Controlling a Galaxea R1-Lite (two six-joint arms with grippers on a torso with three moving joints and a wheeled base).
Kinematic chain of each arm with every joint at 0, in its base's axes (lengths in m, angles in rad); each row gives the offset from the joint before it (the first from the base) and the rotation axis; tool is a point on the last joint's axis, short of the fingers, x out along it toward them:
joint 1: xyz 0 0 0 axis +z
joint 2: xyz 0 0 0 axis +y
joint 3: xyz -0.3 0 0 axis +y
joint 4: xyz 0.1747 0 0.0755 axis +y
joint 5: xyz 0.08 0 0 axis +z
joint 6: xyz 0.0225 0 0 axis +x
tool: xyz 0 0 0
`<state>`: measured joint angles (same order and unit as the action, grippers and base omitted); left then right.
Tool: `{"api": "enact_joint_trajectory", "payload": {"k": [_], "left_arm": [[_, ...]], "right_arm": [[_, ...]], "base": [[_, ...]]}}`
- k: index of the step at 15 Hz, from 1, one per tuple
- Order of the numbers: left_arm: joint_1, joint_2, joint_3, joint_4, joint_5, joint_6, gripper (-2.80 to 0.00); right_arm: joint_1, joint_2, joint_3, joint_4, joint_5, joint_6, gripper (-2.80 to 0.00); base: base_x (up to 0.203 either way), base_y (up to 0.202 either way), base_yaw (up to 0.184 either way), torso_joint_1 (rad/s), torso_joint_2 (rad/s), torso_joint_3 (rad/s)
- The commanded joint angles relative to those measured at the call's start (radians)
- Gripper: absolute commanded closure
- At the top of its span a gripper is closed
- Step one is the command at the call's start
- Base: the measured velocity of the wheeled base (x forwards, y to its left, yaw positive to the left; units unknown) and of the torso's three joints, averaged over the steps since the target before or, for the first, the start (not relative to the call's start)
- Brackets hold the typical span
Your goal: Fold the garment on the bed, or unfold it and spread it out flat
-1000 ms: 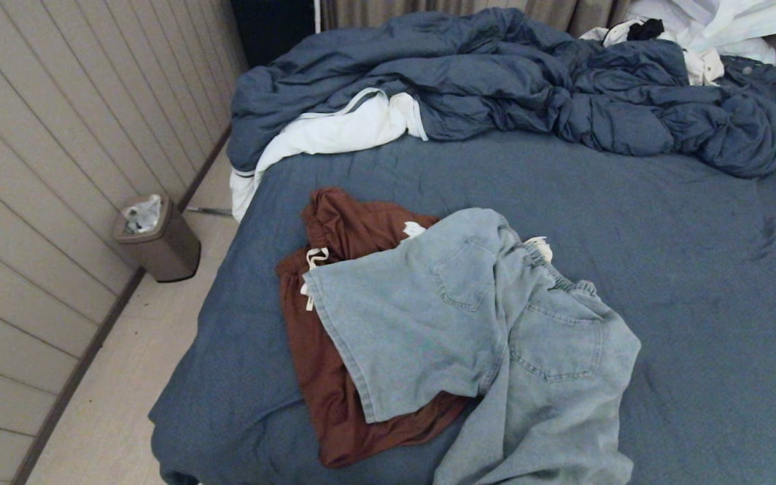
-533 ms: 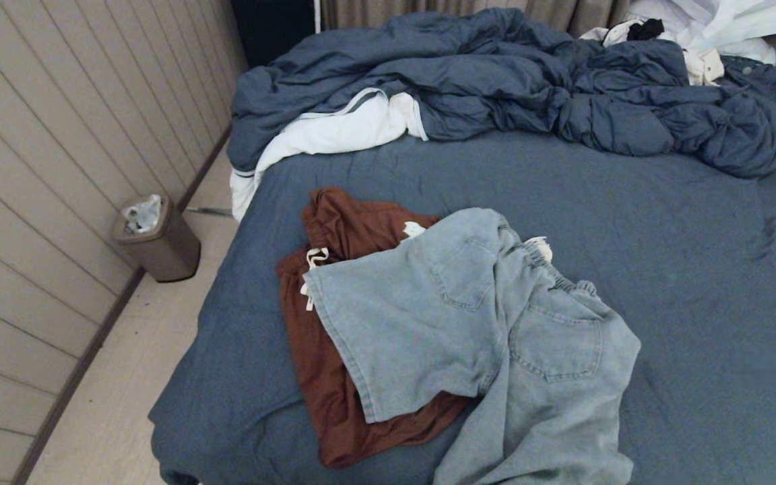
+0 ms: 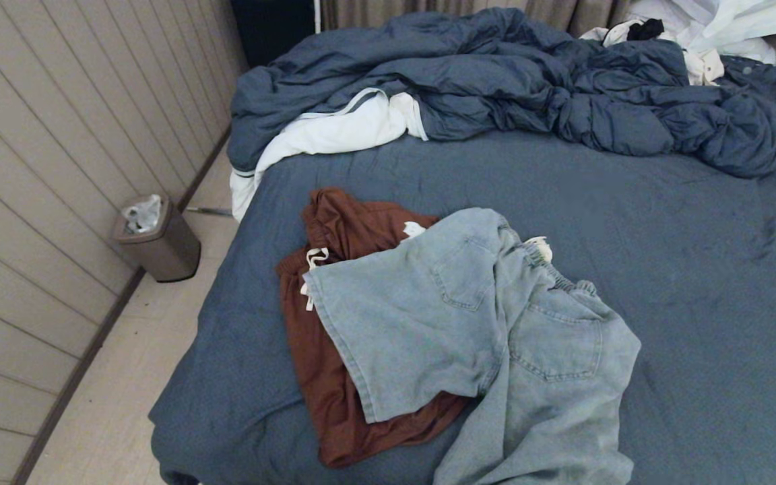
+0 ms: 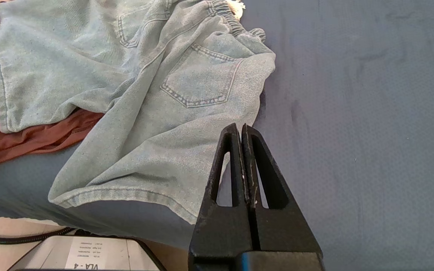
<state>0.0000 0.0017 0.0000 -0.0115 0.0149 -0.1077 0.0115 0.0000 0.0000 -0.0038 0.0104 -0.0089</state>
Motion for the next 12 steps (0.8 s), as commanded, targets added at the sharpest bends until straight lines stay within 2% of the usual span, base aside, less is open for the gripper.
{"api": "enact_joint_trajectory", "payload": {"k": [1, 12], "left_arm": [[0.0, 0.0, 0.0, -0.001, 0.0, -0.001, 0.0], [0.002, 0.0, 0.0, -0.001, 0.0, -0.001, 0.0]], "right_arm": [[0.001, 0.0, 0.0, -0.001, 0.0, 0.0, 0.0], [0.001, 0.0, 0.0, -0.001, 0.0, 0.0, 0.0]], "base": [[0.0, 0.0, 0.0, 0.0, 0.0, 0.0], [0.0, 0.0, 0.0, 0.0, 0.0, 0.0]]}}
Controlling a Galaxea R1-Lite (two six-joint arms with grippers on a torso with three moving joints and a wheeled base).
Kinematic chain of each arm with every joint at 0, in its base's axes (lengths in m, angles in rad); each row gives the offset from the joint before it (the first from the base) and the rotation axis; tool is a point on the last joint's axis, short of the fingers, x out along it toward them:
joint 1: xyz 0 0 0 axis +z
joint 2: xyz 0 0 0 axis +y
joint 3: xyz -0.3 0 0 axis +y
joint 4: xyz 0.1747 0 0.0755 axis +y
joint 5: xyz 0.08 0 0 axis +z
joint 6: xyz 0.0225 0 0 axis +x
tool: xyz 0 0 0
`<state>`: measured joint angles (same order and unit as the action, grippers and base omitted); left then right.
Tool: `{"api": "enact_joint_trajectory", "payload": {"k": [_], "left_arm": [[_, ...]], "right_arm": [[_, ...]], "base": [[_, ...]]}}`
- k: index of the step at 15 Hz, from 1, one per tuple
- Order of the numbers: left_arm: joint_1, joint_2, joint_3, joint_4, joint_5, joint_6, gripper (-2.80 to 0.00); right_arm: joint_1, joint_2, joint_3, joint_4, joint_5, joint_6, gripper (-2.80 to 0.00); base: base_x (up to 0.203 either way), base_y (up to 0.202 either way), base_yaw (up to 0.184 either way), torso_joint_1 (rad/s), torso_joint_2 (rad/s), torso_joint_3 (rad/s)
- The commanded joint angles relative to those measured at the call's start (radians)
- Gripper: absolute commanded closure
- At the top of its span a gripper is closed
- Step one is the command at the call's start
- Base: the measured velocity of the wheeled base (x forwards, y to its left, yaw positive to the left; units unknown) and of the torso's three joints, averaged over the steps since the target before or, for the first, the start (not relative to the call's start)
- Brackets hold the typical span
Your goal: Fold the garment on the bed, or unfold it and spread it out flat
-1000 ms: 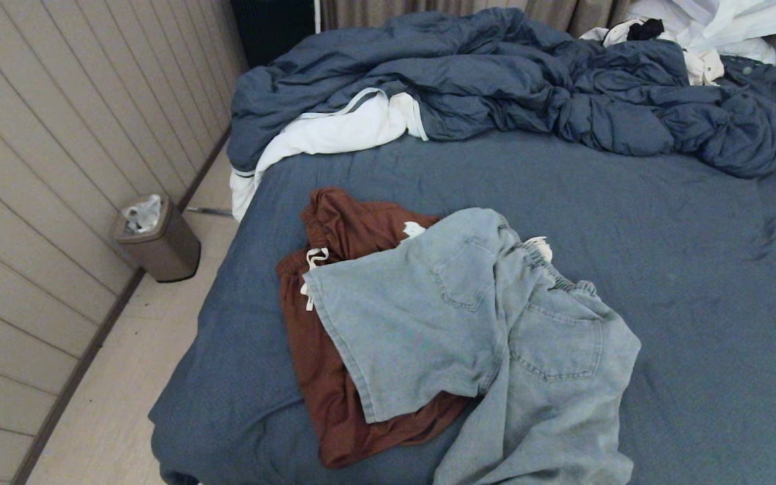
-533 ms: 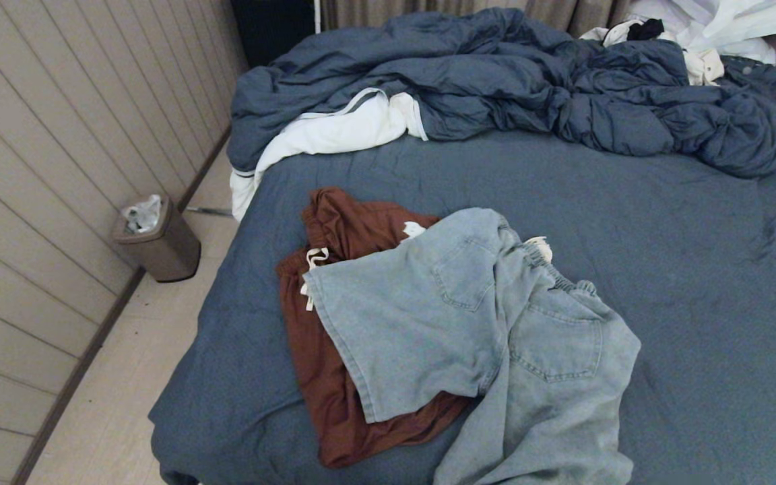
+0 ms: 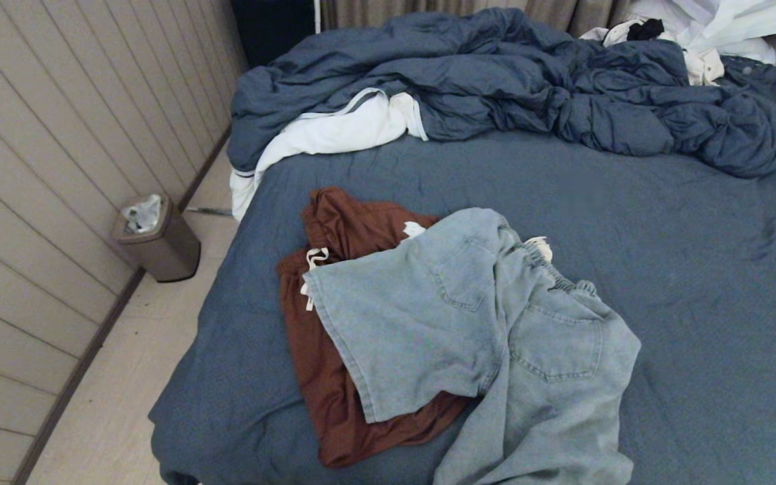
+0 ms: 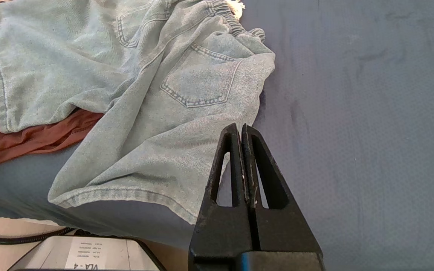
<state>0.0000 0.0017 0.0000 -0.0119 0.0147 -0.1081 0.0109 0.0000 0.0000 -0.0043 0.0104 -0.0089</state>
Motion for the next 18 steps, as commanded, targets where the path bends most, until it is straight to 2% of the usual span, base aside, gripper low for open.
{"api": "enact_joint_trajectory", "payload": {"k": [1, 18], "left_arm": [[0.002, 0.0, 0.0, 0.0, 0.001, -0.001, 0.0], [0.0, 0.001, 0.0, 0.0, 0.001, -0.001, 0.0]], "right_arm": [[0.001, 0.0, 0.0, 0.0, 0.0, 0.0, 0.0], [0.001, 0.0, 0.0, 0.0, 0.0, 0.0, 0.0]], "base": [[0.0, 0.0, 0.0, 0.0, 0.0, 0.0], [0.0, 0.0, 0.0, 0.0, 0.0, 0.0]]}}
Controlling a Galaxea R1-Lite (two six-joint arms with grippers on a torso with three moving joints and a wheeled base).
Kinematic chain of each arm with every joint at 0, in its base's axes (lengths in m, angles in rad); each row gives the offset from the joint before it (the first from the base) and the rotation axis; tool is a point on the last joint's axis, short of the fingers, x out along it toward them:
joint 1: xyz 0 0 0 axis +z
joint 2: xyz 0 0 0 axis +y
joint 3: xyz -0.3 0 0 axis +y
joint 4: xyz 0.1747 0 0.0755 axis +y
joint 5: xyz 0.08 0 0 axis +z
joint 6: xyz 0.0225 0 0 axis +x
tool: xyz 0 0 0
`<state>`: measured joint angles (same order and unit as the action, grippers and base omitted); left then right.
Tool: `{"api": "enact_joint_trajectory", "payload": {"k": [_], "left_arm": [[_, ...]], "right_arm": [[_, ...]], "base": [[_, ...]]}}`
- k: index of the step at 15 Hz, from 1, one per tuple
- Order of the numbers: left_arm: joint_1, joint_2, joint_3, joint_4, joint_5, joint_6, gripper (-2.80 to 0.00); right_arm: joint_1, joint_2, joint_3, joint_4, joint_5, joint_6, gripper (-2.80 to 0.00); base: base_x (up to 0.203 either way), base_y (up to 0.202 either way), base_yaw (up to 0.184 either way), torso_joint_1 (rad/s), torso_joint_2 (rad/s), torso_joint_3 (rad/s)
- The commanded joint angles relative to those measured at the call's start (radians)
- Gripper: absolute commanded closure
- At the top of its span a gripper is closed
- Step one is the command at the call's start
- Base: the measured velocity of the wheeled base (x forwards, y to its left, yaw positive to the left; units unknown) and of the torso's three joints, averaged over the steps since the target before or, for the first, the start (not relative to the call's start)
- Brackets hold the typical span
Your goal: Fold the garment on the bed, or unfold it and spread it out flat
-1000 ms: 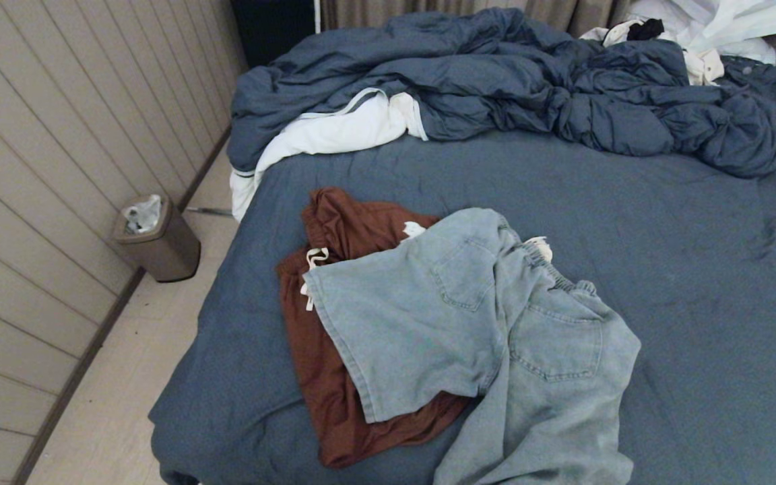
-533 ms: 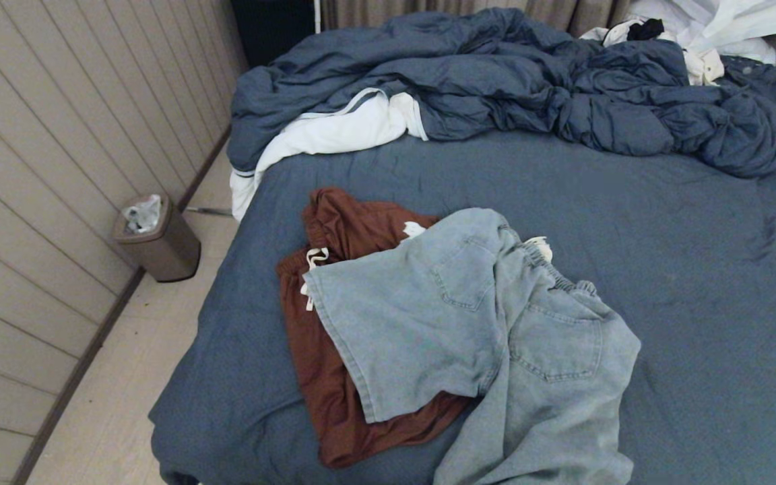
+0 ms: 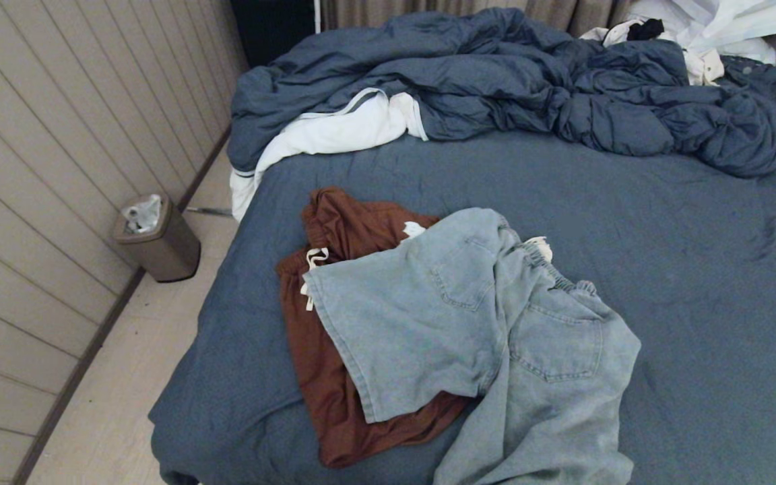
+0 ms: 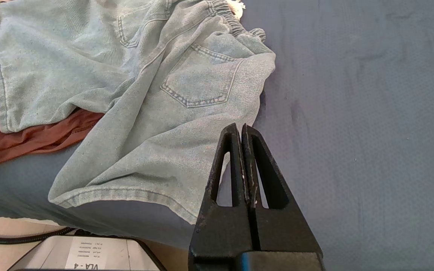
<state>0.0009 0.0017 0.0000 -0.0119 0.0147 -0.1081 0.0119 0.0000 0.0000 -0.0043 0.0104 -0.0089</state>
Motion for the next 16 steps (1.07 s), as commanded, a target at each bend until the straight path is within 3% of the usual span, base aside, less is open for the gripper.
{"api": "enact_joint_trajectory", "payload": {"k": [1, 16], "left_arm": [[0.001, 0.001, 0.0, 0.0, -0.001, -0.001, 0.0], [-0.001, 0.001, 0.0, 0.0, 0.001, -0.001, 0.0]], "right_arm": [[0.0, 0.0, 0.0, 0.0, 0.0, 0.0, 0.0], [0.0, 0.0, 0.0, 0.0, 0.0, 0.0, 0.0]], "base": [[0.0, 0.0, 0.0, 0.0, 0.0, 0.0], [0.0, 0.0, 0.0, 0.0, 0.0, 0.0]]}}
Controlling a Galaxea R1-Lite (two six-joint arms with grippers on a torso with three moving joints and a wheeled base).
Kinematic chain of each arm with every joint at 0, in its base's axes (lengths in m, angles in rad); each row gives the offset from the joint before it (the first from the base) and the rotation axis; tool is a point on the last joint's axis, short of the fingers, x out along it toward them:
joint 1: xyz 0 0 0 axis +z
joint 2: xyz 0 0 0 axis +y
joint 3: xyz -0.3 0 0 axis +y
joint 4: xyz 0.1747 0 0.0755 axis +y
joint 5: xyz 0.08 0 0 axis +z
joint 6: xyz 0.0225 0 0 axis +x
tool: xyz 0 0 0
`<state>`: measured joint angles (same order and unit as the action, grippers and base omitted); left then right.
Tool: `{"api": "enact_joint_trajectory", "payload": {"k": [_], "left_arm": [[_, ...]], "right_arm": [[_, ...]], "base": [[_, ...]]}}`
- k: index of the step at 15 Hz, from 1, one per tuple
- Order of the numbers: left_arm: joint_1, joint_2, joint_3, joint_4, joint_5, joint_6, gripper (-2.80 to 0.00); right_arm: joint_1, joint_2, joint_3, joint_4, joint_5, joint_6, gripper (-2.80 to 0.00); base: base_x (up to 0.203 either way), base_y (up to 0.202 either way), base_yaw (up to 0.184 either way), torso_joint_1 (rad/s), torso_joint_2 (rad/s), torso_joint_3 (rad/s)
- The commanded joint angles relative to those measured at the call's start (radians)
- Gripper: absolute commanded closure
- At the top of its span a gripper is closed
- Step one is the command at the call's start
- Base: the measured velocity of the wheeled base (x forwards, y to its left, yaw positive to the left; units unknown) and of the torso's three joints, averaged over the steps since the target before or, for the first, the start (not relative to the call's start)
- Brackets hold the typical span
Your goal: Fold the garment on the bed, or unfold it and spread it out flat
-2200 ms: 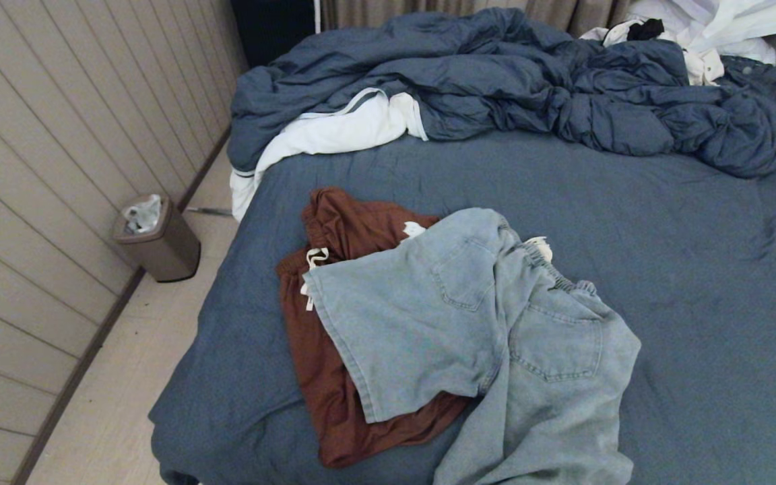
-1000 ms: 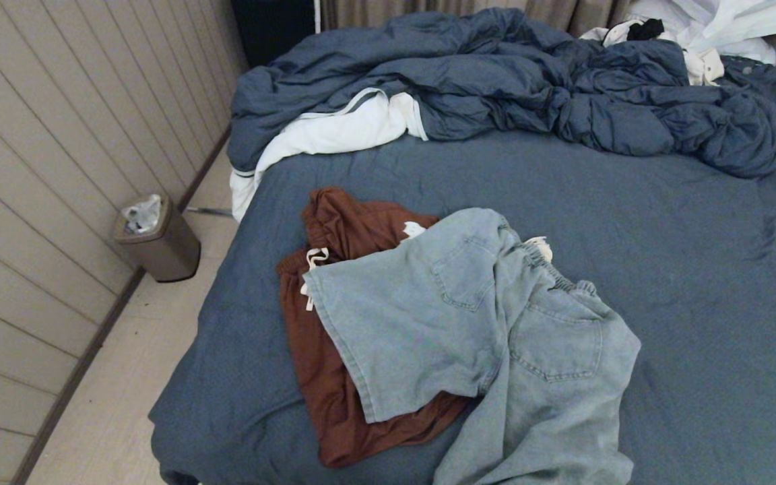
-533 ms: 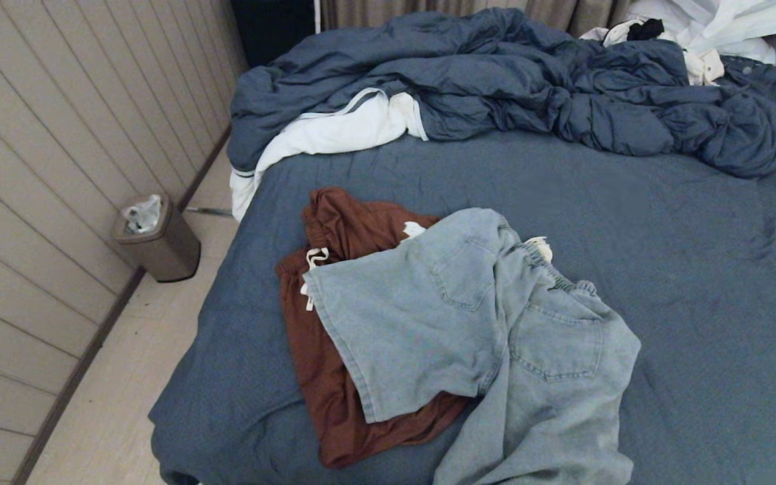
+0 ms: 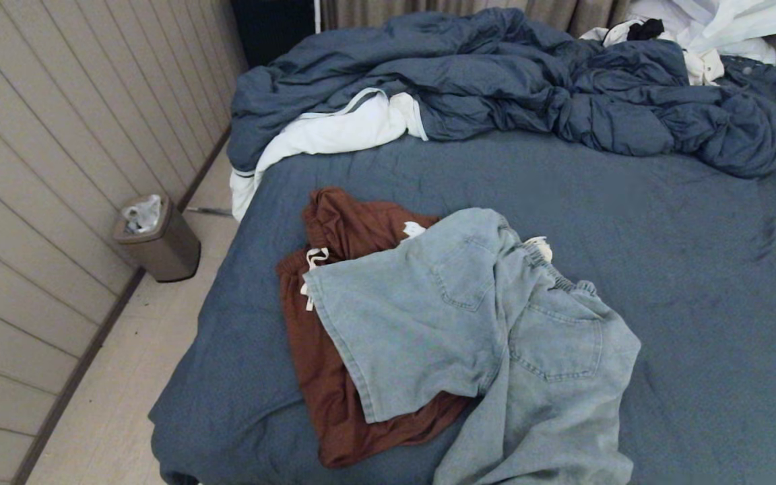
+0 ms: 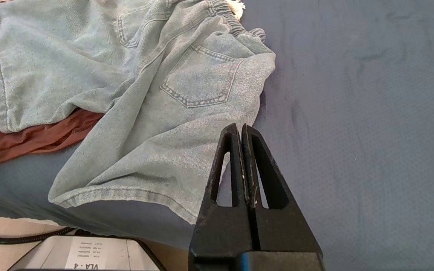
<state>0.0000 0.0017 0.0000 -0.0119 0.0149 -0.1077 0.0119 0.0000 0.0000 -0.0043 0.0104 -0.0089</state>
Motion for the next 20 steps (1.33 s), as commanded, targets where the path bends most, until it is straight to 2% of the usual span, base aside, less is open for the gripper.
{"api": "enact_joint_trajectory", "payload": {"k": [1, 20], "left_arm": [[0.0, 0.001, 0.0, 0.0, 0.0, -0.001, 0.0], [0.002, 0.001, 0.0, 0.0, 0.0, -0.001, 0.0]], "right_arm": [[0.0, 0.0, 0.0, 0.0, 0.0, 0.0, 0.0], [0.0, 0.0, 0.0, 0.0, 0.0, 0.0, 0.0]], "base": [[0.0, 0.0, 0.0, 0.0, 0.0, 0.0], [0.0, 0.0, 0.0, 0.0, 0.0, 0.0]]}}
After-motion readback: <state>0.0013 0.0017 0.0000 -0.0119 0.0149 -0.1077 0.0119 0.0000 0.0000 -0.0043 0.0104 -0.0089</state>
